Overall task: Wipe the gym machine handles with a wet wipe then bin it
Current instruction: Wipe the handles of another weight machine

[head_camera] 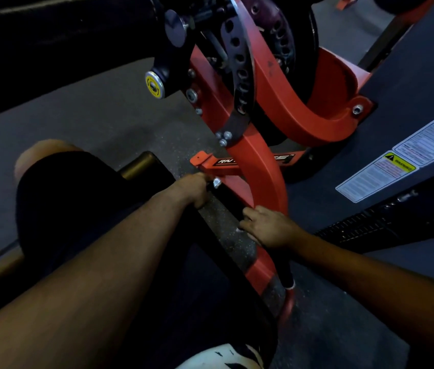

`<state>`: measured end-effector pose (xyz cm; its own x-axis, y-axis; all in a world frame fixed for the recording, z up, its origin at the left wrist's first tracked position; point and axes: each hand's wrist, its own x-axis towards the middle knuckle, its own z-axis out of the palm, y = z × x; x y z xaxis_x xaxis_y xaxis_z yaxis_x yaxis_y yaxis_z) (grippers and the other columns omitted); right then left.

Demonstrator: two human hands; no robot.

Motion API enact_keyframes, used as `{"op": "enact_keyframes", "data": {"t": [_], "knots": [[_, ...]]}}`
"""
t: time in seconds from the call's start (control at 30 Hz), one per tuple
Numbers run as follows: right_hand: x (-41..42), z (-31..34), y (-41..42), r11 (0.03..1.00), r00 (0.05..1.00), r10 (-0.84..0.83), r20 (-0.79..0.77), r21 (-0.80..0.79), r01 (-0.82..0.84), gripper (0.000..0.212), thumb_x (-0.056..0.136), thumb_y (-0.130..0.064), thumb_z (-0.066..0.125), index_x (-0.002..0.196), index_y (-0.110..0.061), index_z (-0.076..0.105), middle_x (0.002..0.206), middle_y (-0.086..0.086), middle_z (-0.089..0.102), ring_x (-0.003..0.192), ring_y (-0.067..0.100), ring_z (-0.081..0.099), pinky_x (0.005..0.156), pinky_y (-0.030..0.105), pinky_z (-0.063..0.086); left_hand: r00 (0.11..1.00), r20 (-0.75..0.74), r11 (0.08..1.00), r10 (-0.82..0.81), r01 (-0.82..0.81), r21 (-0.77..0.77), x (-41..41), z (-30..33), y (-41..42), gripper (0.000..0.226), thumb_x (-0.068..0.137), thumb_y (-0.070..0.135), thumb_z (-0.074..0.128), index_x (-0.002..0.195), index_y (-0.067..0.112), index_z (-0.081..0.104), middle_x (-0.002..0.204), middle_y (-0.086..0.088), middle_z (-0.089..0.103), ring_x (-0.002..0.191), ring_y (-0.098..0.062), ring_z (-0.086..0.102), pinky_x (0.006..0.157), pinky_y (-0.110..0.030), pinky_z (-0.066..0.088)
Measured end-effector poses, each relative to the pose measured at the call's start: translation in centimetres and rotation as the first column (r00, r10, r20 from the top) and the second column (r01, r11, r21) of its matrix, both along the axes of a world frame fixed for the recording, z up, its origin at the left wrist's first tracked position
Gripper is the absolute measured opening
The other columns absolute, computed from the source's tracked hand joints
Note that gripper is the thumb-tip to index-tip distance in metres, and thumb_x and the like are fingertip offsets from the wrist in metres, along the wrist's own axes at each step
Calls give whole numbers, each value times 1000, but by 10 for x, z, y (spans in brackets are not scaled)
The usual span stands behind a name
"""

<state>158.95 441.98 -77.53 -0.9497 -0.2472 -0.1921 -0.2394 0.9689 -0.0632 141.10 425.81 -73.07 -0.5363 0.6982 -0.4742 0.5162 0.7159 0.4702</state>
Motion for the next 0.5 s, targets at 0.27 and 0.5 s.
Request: {"op": "enact_keyframes", "data": {"t": [0.27, 0.5], "knots": [[-35, 39, 29, 832, 910, -343, -234, -526, 178, 16, 92, -9, 68, 105, -17, 74, 94, -6, 62, 85, 6, 59, 78, 16, 45, 999, -35, 1000, 4, -4, 21, -1, -1, 3, 49, 89, -2, 57, 136, 15, 61, 130, -11, 68, 120, -28, 63, 91, -29, 46], [-79, 17, 3, 703, 876, -463, -136, -658, 269, 16, 86, -2, 69, 95, -14, 77, 98, -2, 71, 92, 11, 68, 81, 38, 56, 999, -49, 998, 9, -7, 55, -2, -3, 3, 47, 90, 0, 58, 134, 15, 62, 128, -9, 69, 119, -29, 64, 93, -29, 46]]}}
